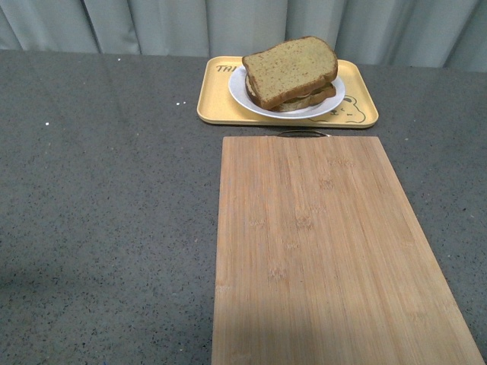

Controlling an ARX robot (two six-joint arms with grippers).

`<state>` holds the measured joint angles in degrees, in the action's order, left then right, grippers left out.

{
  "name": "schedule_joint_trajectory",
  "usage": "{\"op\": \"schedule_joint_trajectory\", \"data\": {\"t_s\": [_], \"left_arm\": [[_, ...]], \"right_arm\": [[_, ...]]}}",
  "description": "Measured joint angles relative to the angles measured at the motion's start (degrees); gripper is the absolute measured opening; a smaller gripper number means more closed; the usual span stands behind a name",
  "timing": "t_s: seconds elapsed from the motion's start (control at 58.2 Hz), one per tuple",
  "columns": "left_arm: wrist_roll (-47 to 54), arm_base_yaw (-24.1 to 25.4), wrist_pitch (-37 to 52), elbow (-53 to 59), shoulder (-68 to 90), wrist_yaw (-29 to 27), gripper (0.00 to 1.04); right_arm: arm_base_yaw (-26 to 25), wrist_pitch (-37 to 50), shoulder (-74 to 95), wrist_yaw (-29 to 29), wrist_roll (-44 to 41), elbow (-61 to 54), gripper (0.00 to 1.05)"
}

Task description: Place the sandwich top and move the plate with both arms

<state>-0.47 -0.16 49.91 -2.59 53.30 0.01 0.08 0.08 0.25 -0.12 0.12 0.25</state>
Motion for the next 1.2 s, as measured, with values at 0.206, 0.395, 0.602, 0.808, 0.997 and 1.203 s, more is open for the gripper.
{"op": "schedule_joint_trajectory", "data": {"t_s": [0.206, 0.395, 0.602, 0.808, 0.997, 1.203], "left_arm": [[0.00, 0.02, -9.16, 1.44, -10.91, -0.02, 0.04], [0.00, 0.02, -15.37, 1.49, -18.03, -0.02, 0.04], [0.00, 0.02, -21.86, 1.51, -25.00, -0.02, 0.04], [0.00, 0.02, -29.09, 1.51, -32.63, -0.02, 0.04], [0.00, 0.02, -33.79, 1.53, -37.42, -0.02, 0.04], [0.00, 0.02, -37.09, 1.51, -40.72, -0.02, 0.04]], "right_arm": [[0.00, 0.00, 0.00, 0.00, 0.00, 0.02, 0.95], [0.00, 0.00, 0.00, 0.00, 0.00, 0.02, 0.95], [0.00, 0.00, 0.00, 0.00, 0.00, 0.02, 0.95], [0.00, 0.00, 0.00, 0.00, 0.00, 0.02, 0.95], [0.00, 0.00, 0.00, 0.00, 0.00, 0.02, 0.95], [0.00, 0.00, 0.00, 0.00, 0.00, 0.02, 0.95]]}}
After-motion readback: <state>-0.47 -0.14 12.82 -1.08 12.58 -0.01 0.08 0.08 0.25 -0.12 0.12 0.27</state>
